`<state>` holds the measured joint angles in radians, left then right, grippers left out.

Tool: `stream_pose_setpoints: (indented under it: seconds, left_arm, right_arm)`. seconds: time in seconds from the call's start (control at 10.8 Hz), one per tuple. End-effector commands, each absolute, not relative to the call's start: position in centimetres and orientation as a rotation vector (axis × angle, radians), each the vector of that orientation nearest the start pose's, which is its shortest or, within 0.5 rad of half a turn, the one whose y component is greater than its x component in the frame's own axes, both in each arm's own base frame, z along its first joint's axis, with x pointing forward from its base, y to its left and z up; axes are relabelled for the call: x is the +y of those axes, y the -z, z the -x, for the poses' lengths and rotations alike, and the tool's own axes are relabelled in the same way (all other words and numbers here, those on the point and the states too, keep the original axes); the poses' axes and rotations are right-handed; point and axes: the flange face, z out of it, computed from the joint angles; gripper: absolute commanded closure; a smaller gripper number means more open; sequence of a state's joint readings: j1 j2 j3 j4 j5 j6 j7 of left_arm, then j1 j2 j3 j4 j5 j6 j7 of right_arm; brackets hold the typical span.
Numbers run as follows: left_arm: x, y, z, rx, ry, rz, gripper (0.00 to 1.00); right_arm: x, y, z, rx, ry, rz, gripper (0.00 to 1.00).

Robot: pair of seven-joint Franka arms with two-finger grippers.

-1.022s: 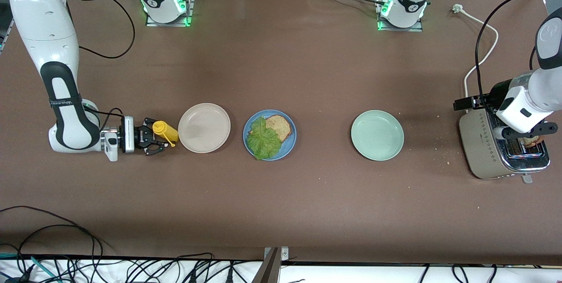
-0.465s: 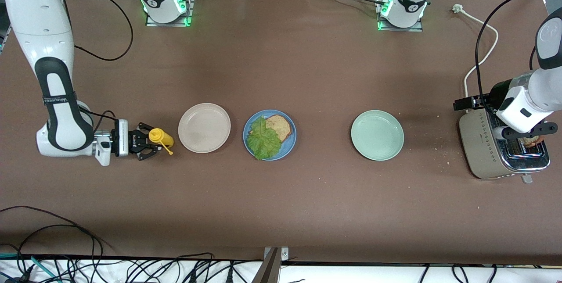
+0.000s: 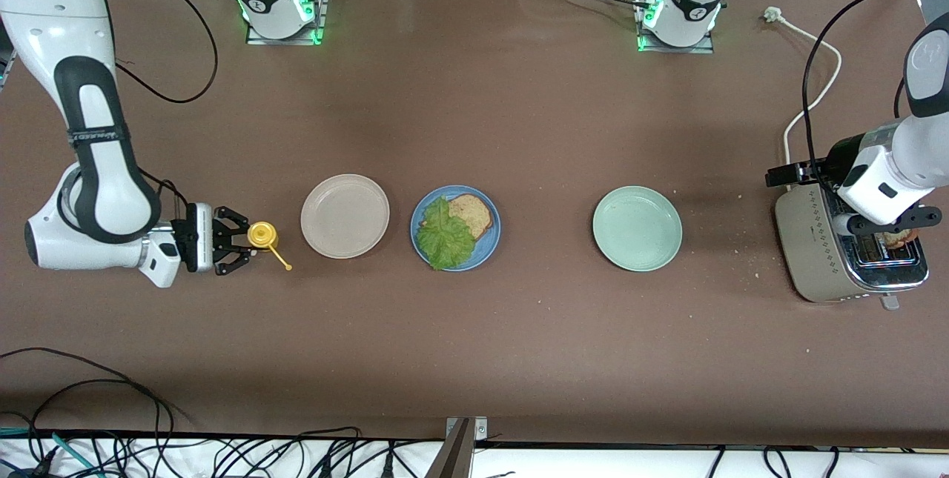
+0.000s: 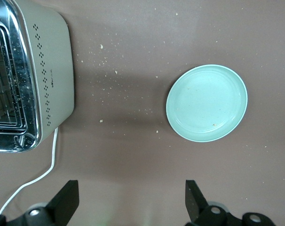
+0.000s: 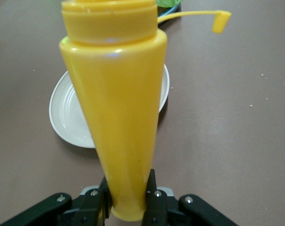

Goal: Make sandwich in blue plate with both arms
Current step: 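Lift the yellow bottle with the right gripper toward the blue plate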

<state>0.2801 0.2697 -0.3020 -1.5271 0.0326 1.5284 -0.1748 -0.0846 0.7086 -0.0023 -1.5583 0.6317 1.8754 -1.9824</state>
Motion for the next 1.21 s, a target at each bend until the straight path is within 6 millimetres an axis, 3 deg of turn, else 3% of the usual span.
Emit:
stream_pose_setpoints:
  seconds: [0.0, 0.37, 0.65, 0.84, 0.93, 1.11]
  left_arm:
    - [1.1, -49.2, -60.9, -0.199, -0.4, 3.105, 0.01]
    - [1.2, -49.4, -61.0, -0.198, -0.395, 3.107, 0.01]
    - [1.5, -49.3, -60.9, -0.178, -0.4, 3.11, 0.01]
    - [1.5, -49.3, -60.9, -0.178, -0.4, 3.11, 0.01]
    - [1.5, -49.3, -60.9, -0.178, -0.4, 3.11, 0.01]
    - [1.5, -49.3, -60.9, -0.178, -0.4, 3.11, 0.01]
  right_arm:
    - [3.7, -25.8, -67.4, -1.82, 0.193, 1.948, 1.0]
    - [12.6, -29.3, -66.4, -1.805, -0.077, 2.215, 1.0]
    - [18.4, -29.8, -65.1, -1.824, -0.192, 2.333, 1.0]
    - [22.4, -31.0, -64.4, -1.936, -0.263, 2.415, 1.0]
    - [25.8, -32.3, -63.6, -2.035, -0.315, 2.468, 1.0]
    - [28.6, -33.8, -62.6, -2.104, -0.417, 2.526, 1.0]
